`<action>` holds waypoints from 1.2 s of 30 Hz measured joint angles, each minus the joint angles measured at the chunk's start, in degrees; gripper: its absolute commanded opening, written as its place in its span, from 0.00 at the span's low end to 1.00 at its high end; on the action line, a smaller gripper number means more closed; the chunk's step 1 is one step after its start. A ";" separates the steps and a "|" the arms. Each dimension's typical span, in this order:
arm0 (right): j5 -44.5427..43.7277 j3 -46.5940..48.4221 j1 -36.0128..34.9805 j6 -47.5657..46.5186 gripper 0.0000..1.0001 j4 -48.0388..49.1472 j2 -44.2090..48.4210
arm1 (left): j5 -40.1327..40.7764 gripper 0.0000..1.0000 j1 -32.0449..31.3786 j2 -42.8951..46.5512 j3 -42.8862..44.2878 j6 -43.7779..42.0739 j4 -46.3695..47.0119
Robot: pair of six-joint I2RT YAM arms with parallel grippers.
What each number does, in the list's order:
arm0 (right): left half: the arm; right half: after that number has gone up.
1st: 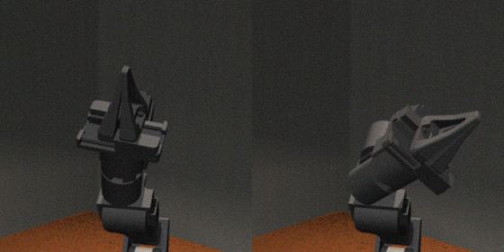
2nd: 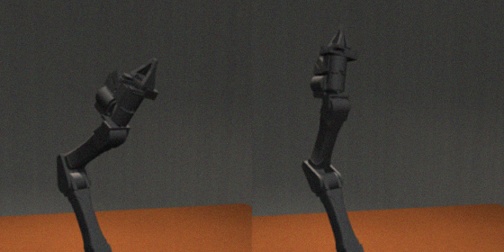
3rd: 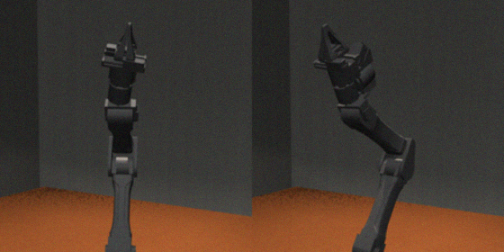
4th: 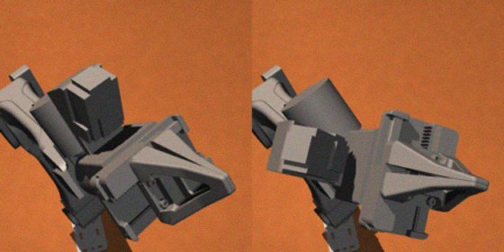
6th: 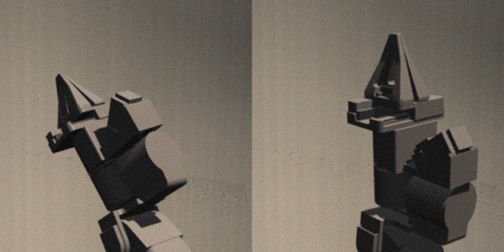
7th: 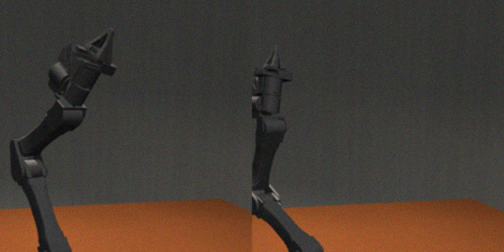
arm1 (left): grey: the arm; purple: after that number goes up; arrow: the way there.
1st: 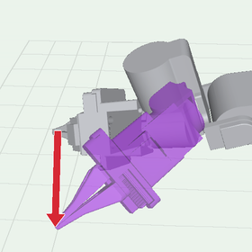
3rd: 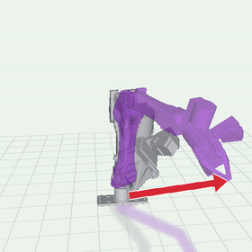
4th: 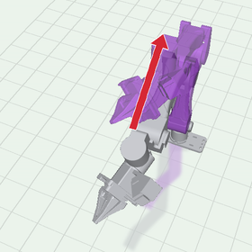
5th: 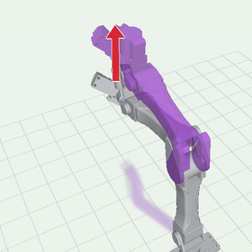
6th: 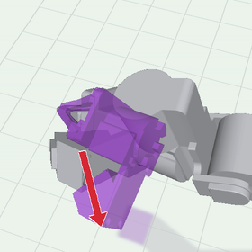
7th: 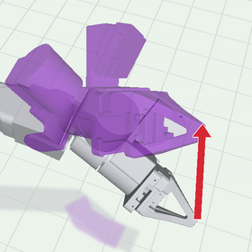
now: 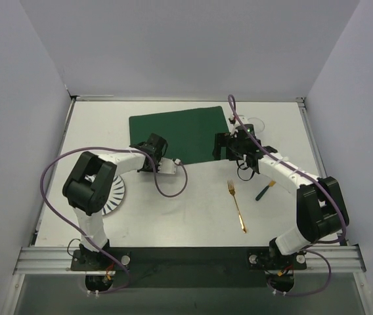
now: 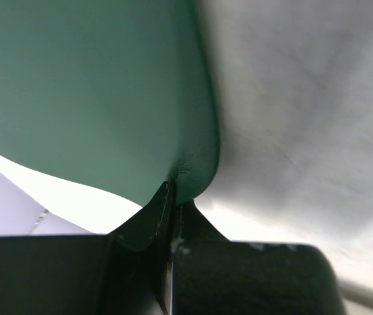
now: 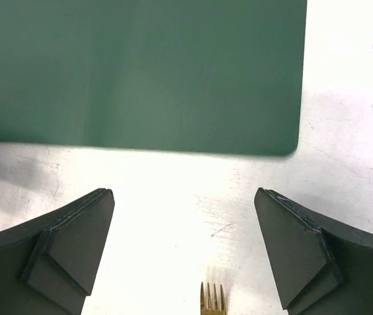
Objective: Set the dinner table for one person
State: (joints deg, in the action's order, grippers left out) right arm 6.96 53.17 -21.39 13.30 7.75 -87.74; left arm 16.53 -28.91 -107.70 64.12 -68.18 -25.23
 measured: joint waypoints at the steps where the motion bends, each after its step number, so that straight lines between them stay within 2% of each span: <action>1: 0.00 0.09 0.07 0.11 0.94 -0.17 0.00 | 0.28 0.00 0.13 -0.44 0.07 -0.46 1.62; 7: -0.04 0.39 0.46 0.22 0.94 -1.03 0.00 | 2.78 0.00 0.22 -0.31 -5.53 -8.41 15.50; 12: -0.02 2.08 1.01 0.46 0.93 -2.14 -1.33 | -0.66 0.00 1.81 2.16 -9.90 -15.43 20.28; 17: 0.20 4.94 1.11 1.44 0.92 -2.45 -4.76 | -6.27 0.00 4.39 8.39 -16.00 -22.03 18.62; 22: 0.37 5.53 1.11 2.16 0.91 -3.06 -6.32 | -8.85 0.00 4.70 10.91 -17.38 -25.66 15.10; 23: 0.37 5.64 1.11 2.34 0.91 -3.10 -6.56 | -8.98 0.04 4.70 11.17 -17.81 -26.43 15.21; 27: 0.28 6.51 1.11 3.17 0.90 -3.39 -8.22 | -9.01 0.44 4.70 11.80 -18.82 -29.03 15.69; 29: -0.15 6.95 1.11 3.32 0.89 -3.65 -9.38 | -9.11 0.52 4.79 11.98 -18.75 -29.57 16.55; 30: -0.52 7.23 1.11 3.43 0.89 -3.85 -10.16 | -9.35 0.67 4.83 12.15 -18.62 -29.20 16.85; 35: -3.08 8.13 1.11 3.72 0.88 -5.25 -12.70 | -10.51 0.72 5.51 12.87 -16.83 -24.79 15.78; 36: -3.58 8.15 1.14 3.78 0.86 -5.42 -12.92 | -11.04 0.94 5.79 12.87 -16.31 -23.56 14.43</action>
State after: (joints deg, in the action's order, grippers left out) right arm 3.38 61.32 -20.25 17.08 2.33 -100.66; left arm 5.50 -23.11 -94.83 47.81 -91.74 -10.81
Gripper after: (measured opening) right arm 0.885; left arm 0.703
